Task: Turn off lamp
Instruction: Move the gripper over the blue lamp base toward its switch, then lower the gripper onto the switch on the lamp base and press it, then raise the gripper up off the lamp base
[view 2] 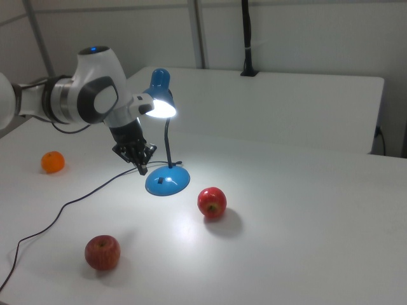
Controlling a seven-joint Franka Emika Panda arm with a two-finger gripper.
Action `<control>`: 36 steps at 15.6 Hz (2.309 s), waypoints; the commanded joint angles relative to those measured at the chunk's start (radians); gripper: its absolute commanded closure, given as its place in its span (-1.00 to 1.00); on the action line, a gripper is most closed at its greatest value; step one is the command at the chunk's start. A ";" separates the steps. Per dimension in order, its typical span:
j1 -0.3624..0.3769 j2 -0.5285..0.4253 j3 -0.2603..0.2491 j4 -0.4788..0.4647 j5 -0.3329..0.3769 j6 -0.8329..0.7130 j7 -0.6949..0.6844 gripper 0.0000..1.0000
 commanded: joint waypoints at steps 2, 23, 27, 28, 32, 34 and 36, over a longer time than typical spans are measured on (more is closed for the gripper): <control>0.005 0.019 -0.007 -0.108 0.016 0.213 -0.005 1.00; 0.008 0.163 -0.007 -0.112 0.010 0.538 0.010 1.00; 0.008 0.160 -0.009 -0.130 0.008 0.490 0.010 1.00; 0.008 0.157 -0.009 -0.130 0.008 0.457 0.012 1.00; 0.007 0.116 -0.009 -0.124 0.010 0.314 0.013 1.00; 0.008 0.079 -0.009 -0.118 0.008 0.216 0.012 1.00; 0.010 0.027 -0.009 -0.116 0.008 0.112 0.012 1.00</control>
